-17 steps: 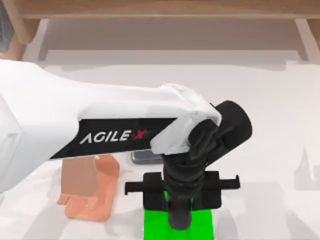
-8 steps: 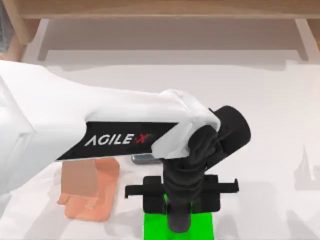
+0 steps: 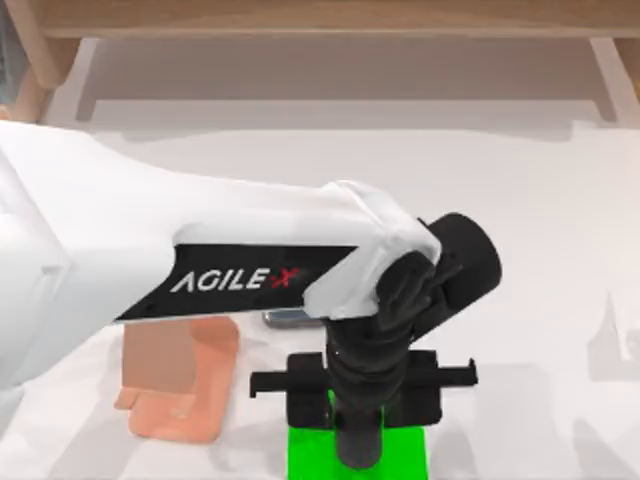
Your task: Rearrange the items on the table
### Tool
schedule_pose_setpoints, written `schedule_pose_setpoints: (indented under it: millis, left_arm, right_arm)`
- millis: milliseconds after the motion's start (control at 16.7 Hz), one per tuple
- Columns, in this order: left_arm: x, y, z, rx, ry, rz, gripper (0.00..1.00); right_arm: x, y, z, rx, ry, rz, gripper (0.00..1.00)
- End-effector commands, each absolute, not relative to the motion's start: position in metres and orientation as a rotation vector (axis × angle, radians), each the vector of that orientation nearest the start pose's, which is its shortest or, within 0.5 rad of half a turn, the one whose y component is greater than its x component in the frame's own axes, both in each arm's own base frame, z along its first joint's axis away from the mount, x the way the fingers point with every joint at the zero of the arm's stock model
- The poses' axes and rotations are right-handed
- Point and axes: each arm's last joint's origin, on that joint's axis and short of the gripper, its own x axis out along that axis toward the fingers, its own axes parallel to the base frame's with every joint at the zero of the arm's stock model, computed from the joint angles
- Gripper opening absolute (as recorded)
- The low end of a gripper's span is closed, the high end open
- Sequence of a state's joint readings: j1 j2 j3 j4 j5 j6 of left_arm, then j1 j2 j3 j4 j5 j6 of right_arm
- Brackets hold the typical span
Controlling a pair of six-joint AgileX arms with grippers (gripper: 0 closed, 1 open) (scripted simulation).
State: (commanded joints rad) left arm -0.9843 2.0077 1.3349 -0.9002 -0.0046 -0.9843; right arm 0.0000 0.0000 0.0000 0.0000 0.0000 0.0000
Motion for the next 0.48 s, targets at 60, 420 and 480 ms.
schedule_pose_setpoints:
  millis: [60, 420, 480]
  left_arm:
    - [0.2052, -0.3034, 0.1341, -0.001, 1.567, 0.009, 0.68]
    - [0.2052, -0.3034, 0.1341, -0.001, 1.567, 0.009, 1.00]
    - [0.2052, -0.3034, 0.1341, -0.001, 1.567, 0.009, 1.00]
  right_arm:
    - [0.1057, -0.0012, 0.1600, 0.000, 0.000, 0.000, 1.00]
    - [0.1057, -0.0012, 0.1600, 0.000, 0.000, 0.000, 1.00]
    - [0.1057, -0.0012, 0.1600, 0.000, 0.000, 0.000, 1.00]
